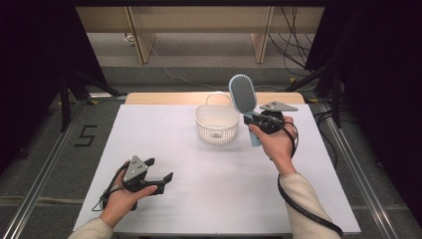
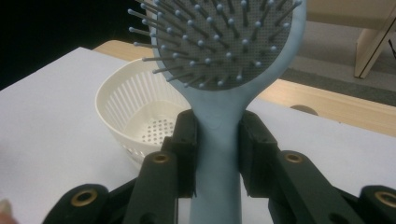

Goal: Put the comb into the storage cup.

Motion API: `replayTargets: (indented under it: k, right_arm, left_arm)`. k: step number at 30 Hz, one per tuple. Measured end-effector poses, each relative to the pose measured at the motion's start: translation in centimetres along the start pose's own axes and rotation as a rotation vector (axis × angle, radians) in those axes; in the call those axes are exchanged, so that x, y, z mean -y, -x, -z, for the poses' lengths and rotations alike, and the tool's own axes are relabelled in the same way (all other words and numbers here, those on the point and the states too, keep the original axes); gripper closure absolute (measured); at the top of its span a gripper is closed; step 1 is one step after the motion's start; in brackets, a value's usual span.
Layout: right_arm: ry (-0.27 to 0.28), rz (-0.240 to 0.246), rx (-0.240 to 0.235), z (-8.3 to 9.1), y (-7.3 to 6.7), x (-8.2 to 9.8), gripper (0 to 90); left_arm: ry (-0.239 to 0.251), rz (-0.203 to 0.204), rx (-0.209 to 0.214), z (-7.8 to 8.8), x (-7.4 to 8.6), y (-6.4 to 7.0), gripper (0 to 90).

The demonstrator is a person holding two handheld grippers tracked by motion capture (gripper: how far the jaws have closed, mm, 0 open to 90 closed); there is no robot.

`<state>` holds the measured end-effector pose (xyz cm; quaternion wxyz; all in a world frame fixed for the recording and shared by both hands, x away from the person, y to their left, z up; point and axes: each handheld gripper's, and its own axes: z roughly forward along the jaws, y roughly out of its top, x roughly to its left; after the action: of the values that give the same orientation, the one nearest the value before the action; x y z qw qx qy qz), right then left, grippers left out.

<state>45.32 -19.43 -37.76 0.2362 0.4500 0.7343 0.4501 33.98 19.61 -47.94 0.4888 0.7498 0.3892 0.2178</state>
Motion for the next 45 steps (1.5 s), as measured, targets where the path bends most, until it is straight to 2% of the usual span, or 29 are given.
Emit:
replayTargets:
  k: [45]
  right_arm:
    - [0.02,-0.008,-0.007,-1.8,-0.9,-1.3,71.0]
  left_arm:
    - [0.002,0.0,0.001,0.0,0.0,0.0,14.5]
